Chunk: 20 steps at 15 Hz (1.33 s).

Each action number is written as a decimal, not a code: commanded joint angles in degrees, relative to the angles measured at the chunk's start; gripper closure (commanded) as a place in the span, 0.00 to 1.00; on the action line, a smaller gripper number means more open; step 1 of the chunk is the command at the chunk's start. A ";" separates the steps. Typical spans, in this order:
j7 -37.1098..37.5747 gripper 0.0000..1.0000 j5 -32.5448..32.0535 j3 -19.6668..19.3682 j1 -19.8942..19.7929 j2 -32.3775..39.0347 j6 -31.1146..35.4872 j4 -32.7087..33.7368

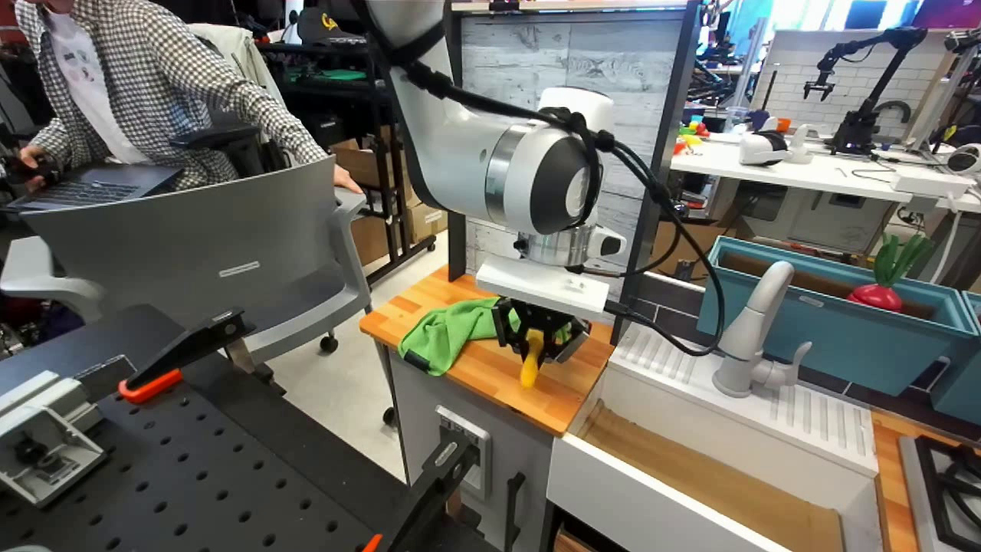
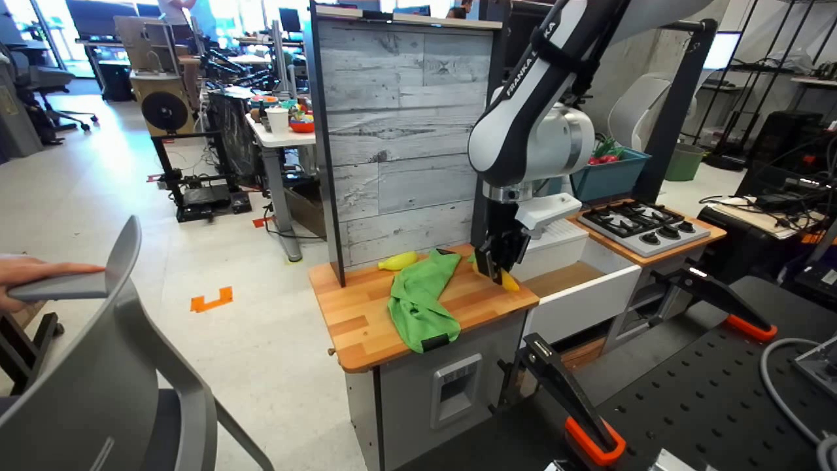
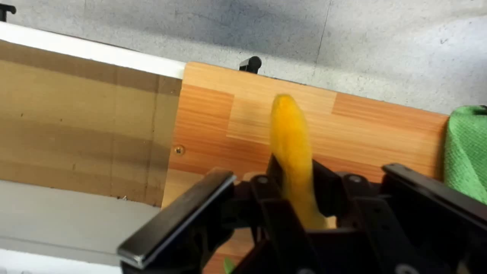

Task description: Move the carrot plushie to the right

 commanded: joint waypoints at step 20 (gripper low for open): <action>2.70 0.00 1.26 -0.45 3.94 -3.32 -0.15 -1.10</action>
